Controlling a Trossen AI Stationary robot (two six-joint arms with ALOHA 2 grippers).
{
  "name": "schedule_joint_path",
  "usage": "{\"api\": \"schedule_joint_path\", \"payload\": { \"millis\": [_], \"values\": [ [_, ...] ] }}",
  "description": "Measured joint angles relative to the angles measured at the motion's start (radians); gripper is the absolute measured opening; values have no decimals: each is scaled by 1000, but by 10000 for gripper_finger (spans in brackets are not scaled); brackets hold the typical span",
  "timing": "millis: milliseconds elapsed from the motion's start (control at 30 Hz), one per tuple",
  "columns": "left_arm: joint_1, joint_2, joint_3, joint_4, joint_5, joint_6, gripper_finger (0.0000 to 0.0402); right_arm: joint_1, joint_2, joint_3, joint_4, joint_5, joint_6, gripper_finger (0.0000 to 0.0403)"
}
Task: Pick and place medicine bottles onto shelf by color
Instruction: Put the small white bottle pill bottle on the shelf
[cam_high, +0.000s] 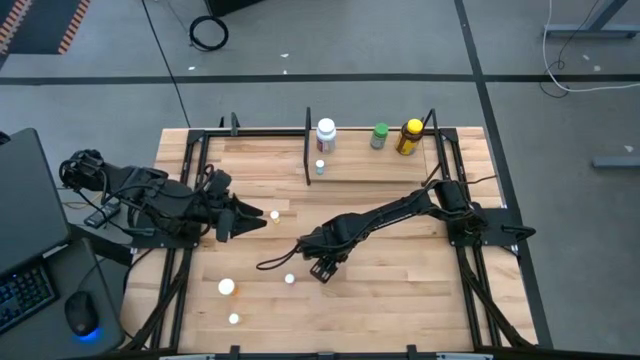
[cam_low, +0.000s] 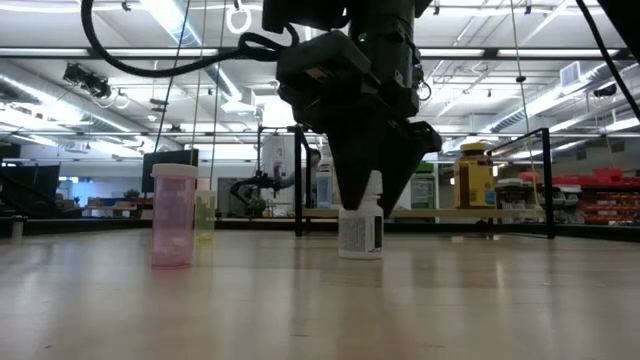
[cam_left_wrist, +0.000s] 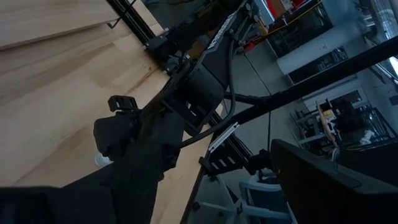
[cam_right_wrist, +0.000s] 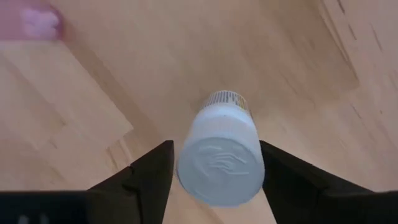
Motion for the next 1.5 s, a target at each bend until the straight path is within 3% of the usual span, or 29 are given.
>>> {"api": "schedule_joint_path", "payload": {
  "millis": [767, 1033, 1500],
  "values": [
    [0, 0, 0, 0, 0, -8, 306, -29, 0, 0, 50, 23, 51, 211],
    [0, 0, 0, 0, 0, -9, 306, -36, 0, 1, 36, -2, 35, 160],
    [0, 0, 0, 1, 0, -9, 306, -48, -7, 27, -163, -23, -74, 158]
  ]
}}
